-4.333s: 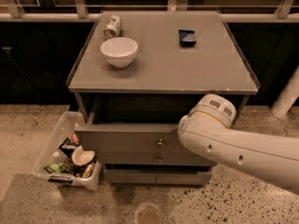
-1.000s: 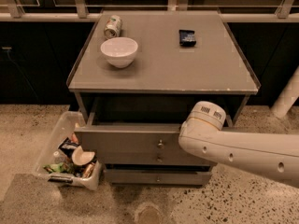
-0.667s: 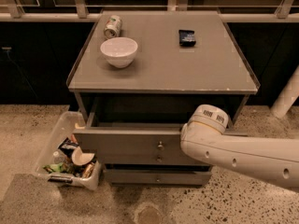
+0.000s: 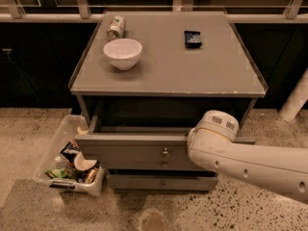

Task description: Open top drawer

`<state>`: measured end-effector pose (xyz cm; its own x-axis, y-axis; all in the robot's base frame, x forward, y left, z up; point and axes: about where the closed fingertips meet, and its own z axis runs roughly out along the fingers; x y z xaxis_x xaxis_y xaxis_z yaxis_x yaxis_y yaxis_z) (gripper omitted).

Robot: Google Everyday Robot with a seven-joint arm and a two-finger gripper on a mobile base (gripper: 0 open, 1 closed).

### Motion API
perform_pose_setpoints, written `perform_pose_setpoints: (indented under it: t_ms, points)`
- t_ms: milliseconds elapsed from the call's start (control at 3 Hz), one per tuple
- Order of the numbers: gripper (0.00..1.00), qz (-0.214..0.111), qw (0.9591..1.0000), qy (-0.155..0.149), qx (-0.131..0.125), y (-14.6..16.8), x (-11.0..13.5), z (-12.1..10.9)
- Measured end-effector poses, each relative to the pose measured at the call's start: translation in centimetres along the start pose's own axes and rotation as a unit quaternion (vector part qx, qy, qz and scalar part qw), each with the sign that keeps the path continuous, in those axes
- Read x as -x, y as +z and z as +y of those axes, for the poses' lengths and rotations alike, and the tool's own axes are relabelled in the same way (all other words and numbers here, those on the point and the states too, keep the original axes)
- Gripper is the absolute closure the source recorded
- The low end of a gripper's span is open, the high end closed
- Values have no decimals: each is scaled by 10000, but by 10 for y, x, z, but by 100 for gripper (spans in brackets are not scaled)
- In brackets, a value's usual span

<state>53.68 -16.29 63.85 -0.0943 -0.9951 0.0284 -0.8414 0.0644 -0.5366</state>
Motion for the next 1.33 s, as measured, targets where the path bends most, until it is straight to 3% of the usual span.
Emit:
perform_pose_setpoints:
  t_ms: [1333]
  points:
    - [100,7,9999,23,-130,-13,-6,14]
